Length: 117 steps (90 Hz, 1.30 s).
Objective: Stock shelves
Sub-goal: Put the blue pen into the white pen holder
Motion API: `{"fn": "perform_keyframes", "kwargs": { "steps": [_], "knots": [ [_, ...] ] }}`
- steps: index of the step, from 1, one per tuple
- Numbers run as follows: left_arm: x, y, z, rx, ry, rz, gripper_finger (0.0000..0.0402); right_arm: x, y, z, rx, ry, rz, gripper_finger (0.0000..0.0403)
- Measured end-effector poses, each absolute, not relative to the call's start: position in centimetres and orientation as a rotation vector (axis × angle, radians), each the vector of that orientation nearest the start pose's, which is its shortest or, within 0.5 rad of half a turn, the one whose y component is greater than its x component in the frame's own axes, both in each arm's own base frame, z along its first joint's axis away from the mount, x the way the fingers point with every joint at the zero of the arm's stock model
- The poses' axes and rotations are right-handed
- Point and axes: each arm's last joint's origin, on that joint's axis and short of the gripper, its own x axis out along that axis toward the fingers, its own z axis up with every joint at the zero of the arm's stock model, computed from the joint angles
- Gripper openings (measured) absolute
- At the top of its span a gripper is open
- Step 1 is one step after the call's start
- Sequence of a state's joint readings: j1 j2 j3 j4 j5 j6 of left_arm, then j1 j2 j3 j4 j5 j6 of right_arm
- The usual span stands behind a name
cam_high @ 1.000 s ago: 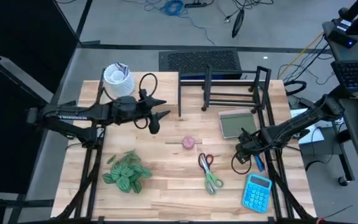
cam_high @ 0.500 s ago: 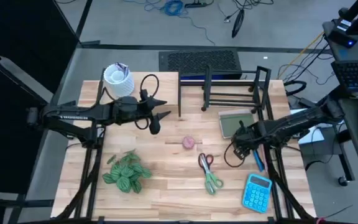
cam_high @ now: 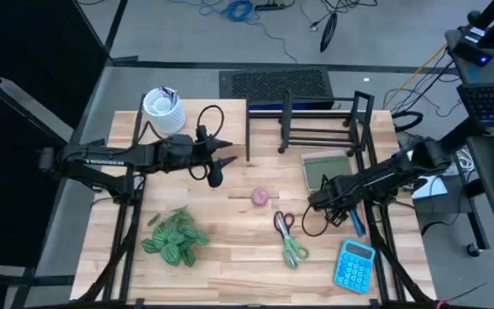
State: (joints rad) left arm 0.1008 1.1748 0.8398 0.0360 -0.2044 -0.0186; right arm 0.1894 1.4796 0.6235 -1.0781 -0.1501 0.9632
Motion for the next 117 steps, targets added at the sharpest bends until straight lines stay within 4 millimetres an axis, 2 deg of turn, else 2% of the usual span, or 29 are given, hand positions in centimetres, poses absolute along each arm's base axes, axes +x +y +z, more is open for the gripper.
{"fn": "perform_keyframes", "kwargs": {
  "steps": [38, 66, 91, 101, 117],
  "knots": [
    [25.9, 3.2, 29.5, -0.004, 0.295, 0.304, 0.0209, 16.9, 4.0, 13.2, 0.640, 1.805, -0.642, 0.0212],
    [25.9, 3.0, 29.5, -0.003, 0.292, 0.297, 0.0209, 18.4, 4.3, 13.7, 0.737, 1.602, -0.606, 0.0212],
    [25.9, 3.0, 29.5, -0.002, 0.295, 0.296, 0.0209, 19.0, 4.4, 13.2, 0.820, 1.462, -0.727, 0.0210],
    [25.9, 3.0, 29.5, -0.002, 0.296, 0.296, 0.0209, 18.8, 4.8, 12.8, 0.815, 1.415, -0.740, 0.0192],
    [25.9, 3.0, 29.5, -0.002, 0.295, 0.296, 0.0209, 18.9, 5.6, 12.8, 0.802, 1.343, -0.757, 0.0133]
  ]
}}
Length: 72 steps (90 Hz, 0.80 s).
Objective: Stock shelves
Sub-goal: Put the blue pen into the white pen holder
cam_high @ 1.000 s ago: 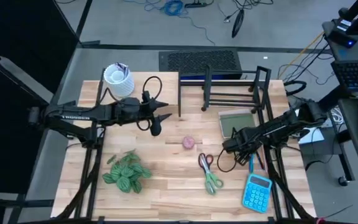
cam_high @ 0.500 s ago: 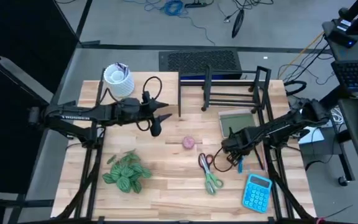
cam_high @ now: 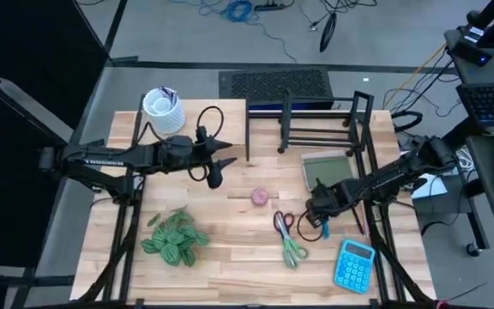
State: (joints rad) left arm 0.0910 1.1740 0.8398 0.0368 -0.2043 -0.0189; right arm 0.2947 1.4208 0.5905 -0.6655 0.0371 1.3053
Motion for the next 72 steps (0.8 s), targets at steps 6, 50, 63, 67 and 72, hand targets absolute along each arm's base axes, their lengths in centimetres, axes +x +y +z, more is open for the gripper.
{"fn": "perform_keyframes", "kwargs": {
  "steps": [6, 50, 63, 67, 72],
  "knots": [
    [25.9, 3.0, 29.5, -0.002, 0.295, 0.296, 0.0209, 19.0, 5.9, 12.8, 0.795, 1.328, -0.746, 0.0106],
    [25.9, 3.0, 29.6, -0.004, 0.286, 0.296, 0.0209, 19.3, 6.5, 13.1, 0.736, 1.261, -0.655, 0.0024],
    [26.0, 2.9, 29.6, -0.003, 0.286, 0.293, 0.0209, 19.1, 6.4, 13.7, 0.735, 1.237, -0.622, 0.0024],
    [26.0, 2.9, 29.7, -0.003, 0.279, 0.293, 0.0209, 19.1, 6.3, 14.0, 0.732, 1.214, -0.614, 0.0024],
    [26.0, 2.9, 29.8, -0.004, 0.270, 0.293, 0.0209, 19.2, 6.3, 14.3, 0.732, 1.185, -0.600, 0.0024]
  ]
}}
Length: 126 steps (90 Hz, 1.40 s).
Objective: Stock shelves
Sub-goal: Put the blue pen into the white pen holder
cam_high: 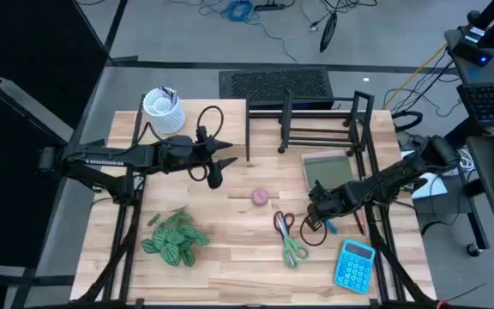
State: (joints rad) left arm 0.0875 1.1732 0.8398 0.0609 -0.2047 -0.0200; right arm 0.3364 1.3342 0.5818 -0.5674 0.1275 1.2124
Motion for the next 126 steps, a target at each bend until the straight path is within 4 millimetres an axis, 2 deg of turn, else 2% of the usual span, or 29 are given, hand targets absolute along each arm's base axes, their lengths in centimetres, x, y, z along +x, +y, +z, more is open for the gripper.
{"fn": "perform_keyframes", "kwargs": {
  "steps": [52, 88, 104, 126],
  "knots": [
    [26.0, 2.7, 29.9, -0.006, 0.255, 0.288, 0.0209, 21.3, 7.1, 15.5, 0.676, 0.984, -0.367, 0.0023],
    [26.1, 2.7, 29.9, -0.061, 0.251, 0.265, 0.0209, 23.2, 6.7, 16.8, 0.601, 0.790, -0.231, 0.0022],
    [26.1, 2.6, 29.9, -0.065, 0.252, 0.240, 0.0209, 24.4, 6.1, 17.9, 0.524, 0.658, -0.159, 0.0022],
    [26.1, 2.5, 29.8, -0.069, 0.258, 0.206, 0.0209, 26.1, 5.0, 20.4, 0.314, 0.371, -0.051, 0.0022]
  ]
}}
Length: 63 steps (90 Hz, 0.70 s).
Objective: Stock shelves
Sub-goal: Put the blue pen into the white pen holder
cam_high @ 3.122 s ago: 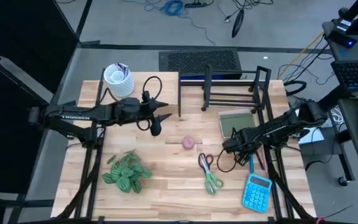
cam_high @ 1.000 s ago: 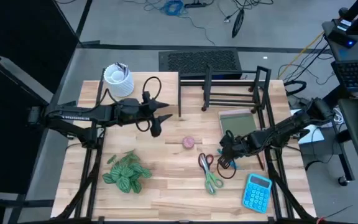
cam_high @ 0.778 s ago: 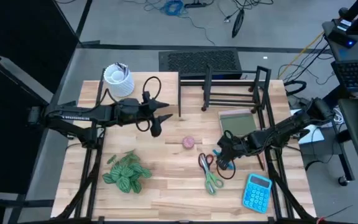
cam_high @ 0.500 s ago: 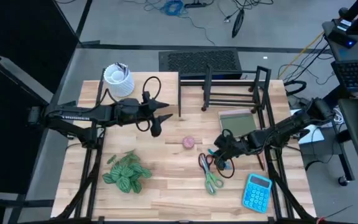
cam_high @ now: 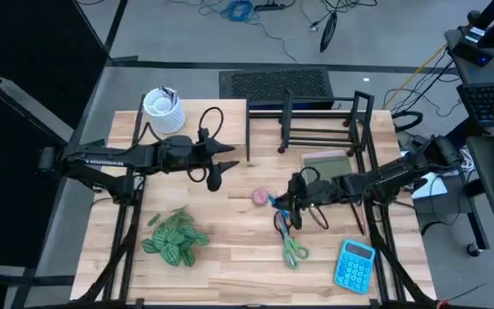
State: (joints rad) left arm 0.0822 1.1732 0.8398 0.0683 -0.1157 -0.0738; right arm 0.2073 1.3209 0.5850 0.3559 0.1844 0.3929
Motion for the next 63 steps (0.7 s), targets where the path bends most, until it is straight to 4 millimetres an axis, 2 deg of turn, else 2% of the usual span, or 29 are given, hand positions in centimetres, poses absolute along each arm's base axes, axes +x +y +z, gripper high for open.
{"fn": "perform_keyframes", "kwargs": {
  "steps": [19, 37, 63],
  "knots": [
    [26.1, 2.4, 29.8, -0.064, 0.258, 0.172, 0.0209, 27.3, 3.5, 23.1, 0.164, 0.140, -0.051, 0.0022],
    [26.7, 2.1, 29.4, -0.061, 0.270, 0.069, 0.0209, 28.2, 2.5, 25.5, 0.037, 0.063, -0.080, 0.0022],
    [30.0, 1.3, 27.2, -0.074, 0.226, 0.025, 0.0209, 28.7, 2.3, 27.4, -0.017, -0.018, -0.087, 0.0022]
  ]
}}
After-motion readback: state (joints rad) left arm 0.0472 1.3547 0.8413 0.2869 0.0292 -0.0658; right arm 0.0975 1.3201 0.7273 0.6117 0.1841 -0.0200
